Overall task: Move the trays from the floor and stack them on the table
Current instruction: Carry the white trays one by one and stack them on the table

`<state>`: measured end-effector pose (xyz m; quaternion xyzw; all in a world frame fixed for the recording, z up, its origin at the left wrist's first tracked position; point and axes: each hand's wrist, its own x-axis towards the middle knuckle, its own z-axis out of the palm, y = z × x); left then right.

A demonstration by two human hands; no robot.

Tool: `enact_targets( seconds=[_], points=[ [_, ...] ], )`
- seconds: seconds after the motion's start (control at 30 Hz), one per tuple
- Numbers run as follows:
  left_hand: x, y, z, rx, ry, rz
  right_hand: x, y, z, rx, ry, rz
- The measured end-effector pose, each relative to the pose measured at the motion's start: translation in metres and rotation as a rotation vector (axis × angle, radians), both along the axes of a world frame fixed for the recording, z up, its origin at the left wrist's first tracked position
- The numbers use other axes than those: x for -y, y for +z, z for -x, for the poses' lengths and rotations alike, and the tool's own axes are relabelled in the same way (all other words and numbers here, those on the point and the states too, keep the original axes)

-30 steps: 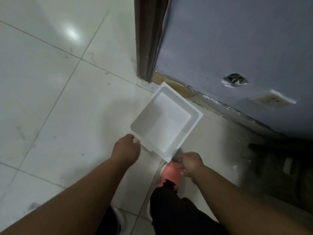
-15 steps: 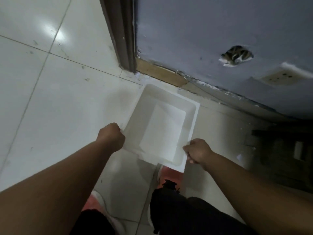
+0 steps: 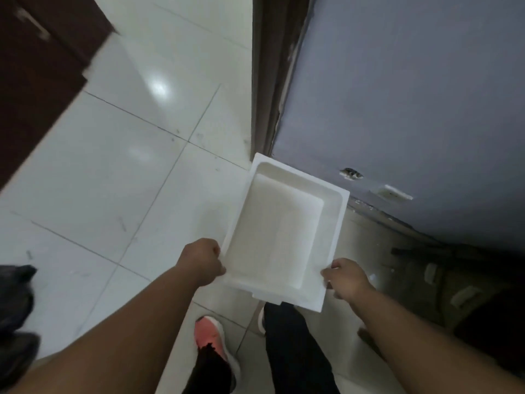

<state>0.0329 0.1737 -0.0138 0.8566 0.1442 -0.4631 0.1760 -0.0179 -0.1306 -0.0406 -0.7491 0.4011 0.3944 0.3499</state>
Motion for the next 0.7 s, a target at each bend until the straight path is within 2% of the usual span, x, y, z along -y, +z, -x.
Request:
enact_targets(
  seconds=[0.17,0.3,0.43,0.57,0.7],
  points=[
    [-0.017,0.096,0.021,0.168,0.050,0.064,-0.009,0.092,0.001,0.182,-0.049,0.015],
    [-0.035,0.164,0.062,0.351,0.142,0.135,-0.034,0.180,0.026,0.443,-0.116,0.017],
    [-0.054,0.246,0.132,0.518,0.276,0.244,-0.067,0.279,0.104,0.672,-0.157,-0.001],
    [-0.059,0.336,0.202,0.641,0.265,0.353,-0.075,0.361,0.202,0.861,-0.186,0.002],
    [-0.037,0.399,0.227,0.775,0.166,0.459,-0.053,0.439,0.243,0.932,-0.156,0.103]
  ],
)
